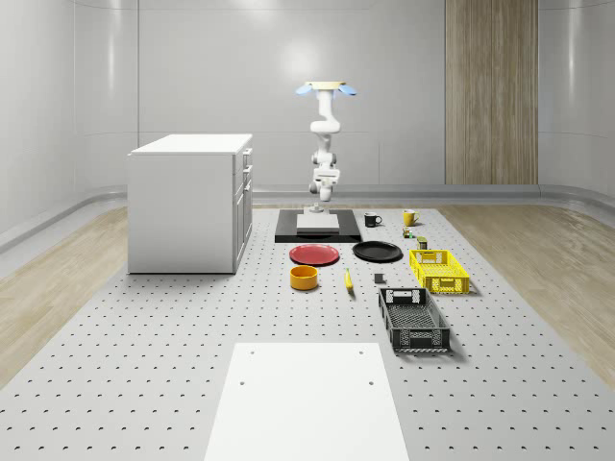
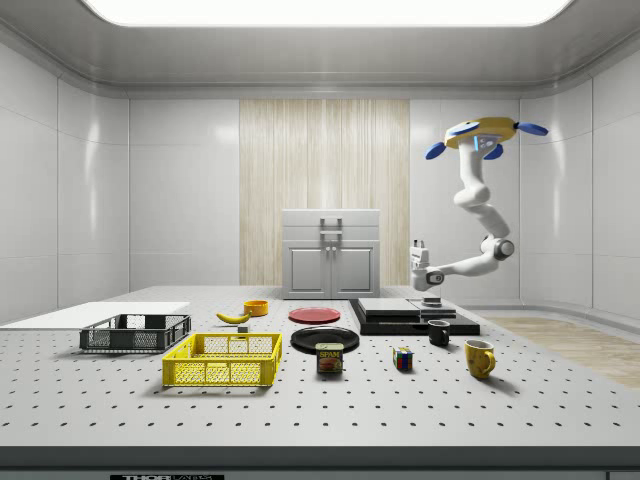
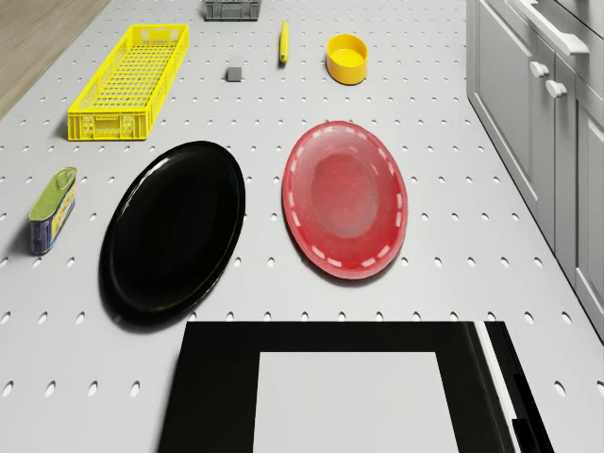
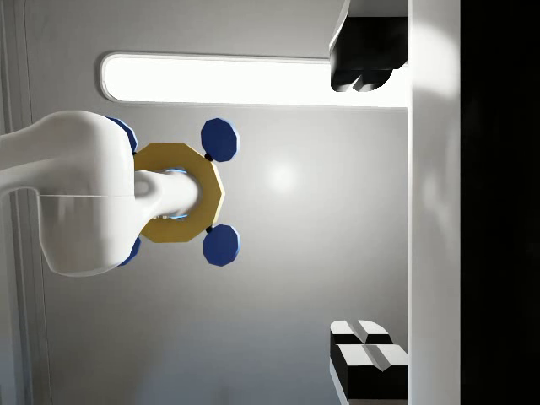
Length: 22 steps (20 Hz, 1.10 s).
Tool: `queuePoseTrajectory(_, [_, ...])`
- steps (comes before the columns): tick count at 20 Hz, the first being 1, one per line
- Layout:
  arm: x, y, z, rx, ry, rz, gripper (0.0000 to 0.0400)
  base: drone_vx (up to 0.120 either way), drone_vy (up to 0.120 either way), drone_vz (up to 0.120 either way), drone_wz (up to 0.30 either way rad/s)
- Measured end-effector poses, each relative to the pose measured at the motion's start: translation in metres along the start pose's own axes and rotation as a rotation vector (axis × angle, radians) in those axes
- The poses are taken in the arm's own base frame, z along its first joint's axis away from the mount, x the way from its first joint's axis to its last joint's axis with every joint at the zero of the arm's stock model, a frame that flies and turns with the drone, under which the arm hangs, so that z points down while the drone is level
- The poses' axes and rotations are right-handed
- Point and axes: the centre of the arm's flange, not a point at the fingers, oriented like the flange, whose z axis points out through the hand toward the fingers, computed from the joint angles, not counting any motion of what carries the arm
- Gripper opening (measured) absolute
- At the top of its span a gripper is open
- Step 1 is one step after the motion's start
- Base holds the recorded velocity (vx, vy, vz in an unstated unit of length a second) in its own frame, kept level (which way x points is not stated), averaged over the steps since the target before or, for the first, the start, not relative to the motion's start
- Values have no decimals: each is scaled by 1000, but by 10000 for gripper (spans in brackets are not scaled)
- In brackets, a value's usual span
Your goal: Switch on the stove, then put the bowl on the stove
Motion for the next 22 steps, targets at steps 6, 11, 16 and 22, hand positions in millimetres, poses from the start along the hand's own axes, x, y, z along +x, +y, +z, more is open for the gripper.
queuePoseTrajectory(6, [-8, -8, 1, -79, 85, -2, 400, 60, -87, 0, 0])
queuePoseTrajectory(11, [-25, -24, 6, -245, 256, -6, 400, 0, -120, 0, 0])
queuePoseTrajectory(16, [-54, -52, 35, -601, 614, -15, 400, 0, -48, -56, 0])
queuePoseTrajectory(22, [-69, -65, 127, -1299, 1307, -31, 400, 0, 0, -67, 0])
